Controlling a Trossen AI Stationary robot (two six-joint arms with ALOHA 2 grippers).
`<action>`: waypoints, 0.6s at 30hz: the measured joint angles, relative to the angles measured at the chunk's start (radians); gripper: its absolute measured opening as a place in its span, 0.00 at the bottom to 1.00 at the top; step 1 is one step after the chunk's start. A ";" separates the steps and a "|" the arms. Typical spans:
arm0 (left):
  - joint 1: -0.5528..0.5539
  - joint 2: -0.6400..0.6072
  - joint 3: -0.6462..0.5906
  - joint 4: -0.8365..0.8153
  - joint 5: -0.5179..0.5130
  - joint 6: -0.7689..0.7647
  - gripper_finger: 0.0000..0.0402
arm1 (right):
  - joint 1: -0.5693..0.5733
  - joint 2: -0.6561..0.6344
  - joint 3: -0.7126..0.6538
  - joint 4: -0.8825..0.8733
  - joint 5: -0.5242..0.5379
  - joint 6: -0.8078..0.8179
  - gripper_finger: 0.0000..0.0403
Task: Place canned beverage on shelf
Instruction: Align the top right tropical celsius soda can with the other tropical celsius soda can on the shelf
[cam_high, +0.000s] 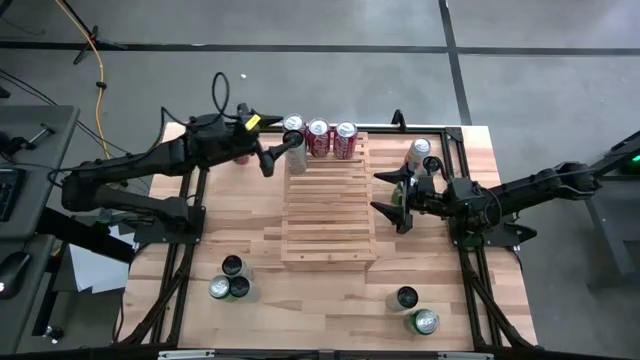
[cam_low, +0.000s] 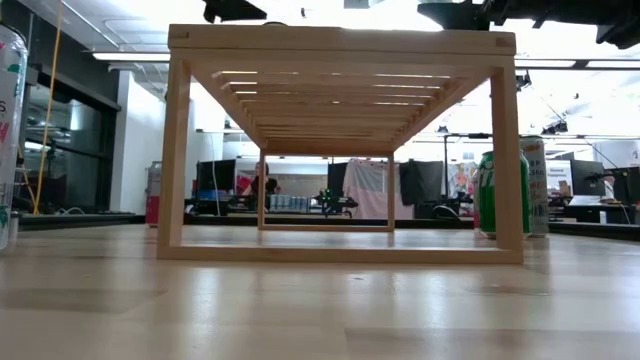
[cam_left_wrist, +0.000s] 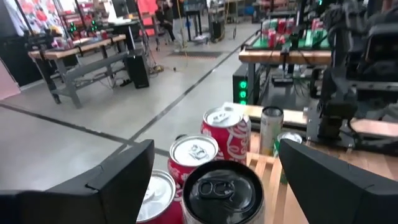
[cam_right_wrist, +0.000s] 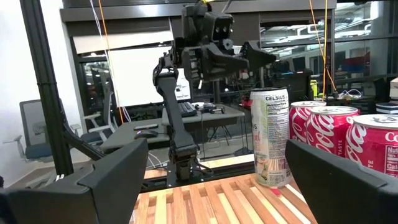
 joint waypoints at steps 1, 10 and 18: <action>-0.002 -0.011 0.000 0.000 0.000 0.000 0.83 | 0.000 0.000 0.000 0.000 0.000 0.000 0.91; -0.059 -0.106 0.000 -0.023 0.001 0.000 0.83 | 0.000 0.000 0.000 0.000 0.000 0.000 0.91; -0.145 -0.169 -0.080 -0.050 0.001 -0.032 0.83 | 0.000 0.000 0.000 -0.014 0.000 0.000 0.91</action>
